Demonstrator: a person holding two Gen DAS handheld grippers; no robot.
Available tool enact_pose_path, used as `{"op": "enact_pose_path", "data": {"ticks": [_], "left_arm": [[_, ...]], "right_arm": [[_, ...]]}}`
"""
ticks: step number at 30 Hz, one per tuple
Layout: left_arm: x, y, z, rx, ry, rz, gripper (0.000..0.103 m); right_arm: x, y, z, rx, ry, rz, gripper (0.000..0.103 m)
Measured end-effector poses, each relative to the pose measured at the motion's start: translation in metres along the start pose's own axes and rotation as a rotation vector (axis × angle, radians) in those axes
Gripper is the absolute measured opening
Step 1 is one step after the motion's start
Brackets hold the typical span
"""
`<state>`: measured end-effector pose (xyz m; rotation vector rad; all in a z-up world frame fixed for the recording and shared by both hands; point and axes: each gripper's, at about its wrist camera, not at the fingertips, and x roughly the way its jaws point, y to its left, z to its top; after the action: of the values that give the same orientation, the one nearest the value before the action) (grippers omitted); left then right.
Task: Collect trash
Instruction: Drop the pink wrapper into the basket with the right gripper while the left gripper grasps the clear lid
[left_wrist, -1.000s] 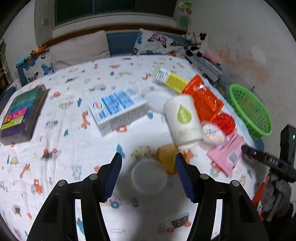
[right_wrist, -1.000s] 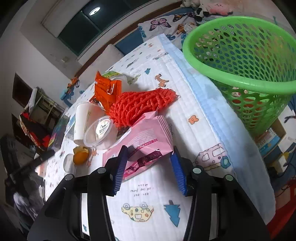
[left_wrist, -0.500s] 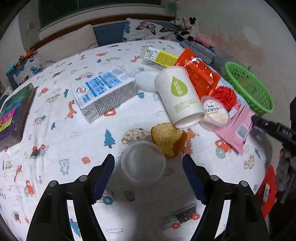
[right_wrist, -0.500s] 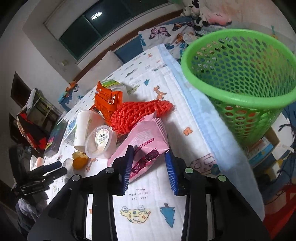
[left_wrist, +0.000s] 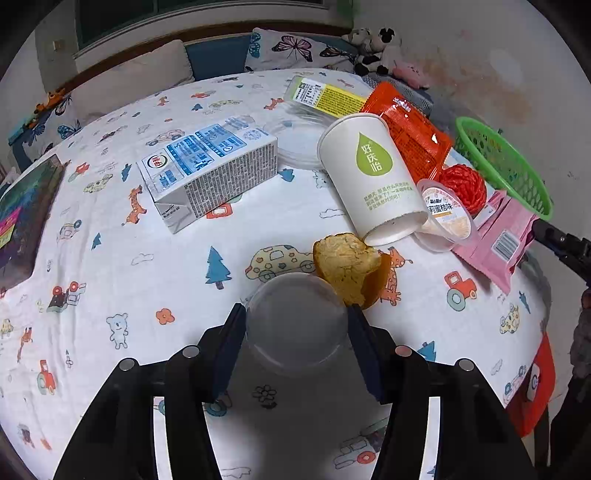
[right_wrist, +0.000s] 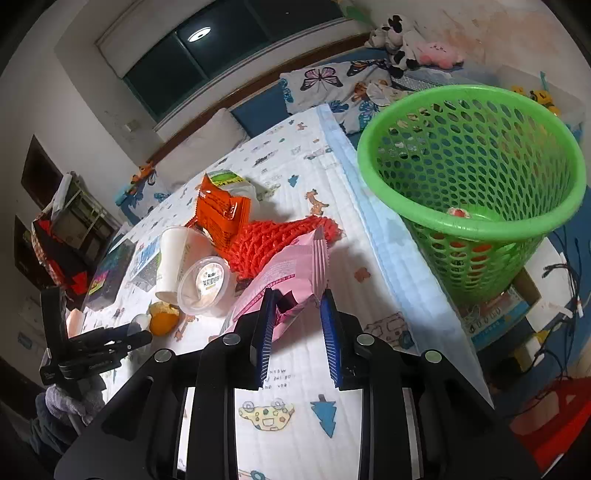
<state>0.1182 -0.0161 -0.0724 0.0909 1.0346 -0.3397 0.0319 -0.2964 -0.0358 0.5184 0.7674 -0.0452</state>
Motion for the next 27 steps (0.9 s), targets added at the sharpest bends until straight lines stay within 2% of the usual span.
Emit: {"op": "enact_pose_path", "data": {"ticks": [8, 11, 18, 27], "left_arm": [[-0.023, 0.0, 0.0, 0.015, -0.043, 0.009, 0.054], [-0.036, 0.002, 0.001, 0.012, -0.063, 0.013, 0.054], [-0.062, 0.0, 0.008, 0.013, -0.122, -0.01, 0.054], [-0.083, -0.031, 0.032, 0.083, -0.185, -0.068, 0.054]], "right_arm": [[-0.018, 0.012, 0.006, -0.052, -0.056, -0.01, 0.021], [-0.027, 0.017, 0.011, -0.072, -0.081, -0.014, 0.017], [-0.034, 0.017, 0.015, -0.083, -0.115, -0.02, 0.015], [-0.061, 0.007, 0.046, -0.095, -0.203, -0.059, 0.015]]}}
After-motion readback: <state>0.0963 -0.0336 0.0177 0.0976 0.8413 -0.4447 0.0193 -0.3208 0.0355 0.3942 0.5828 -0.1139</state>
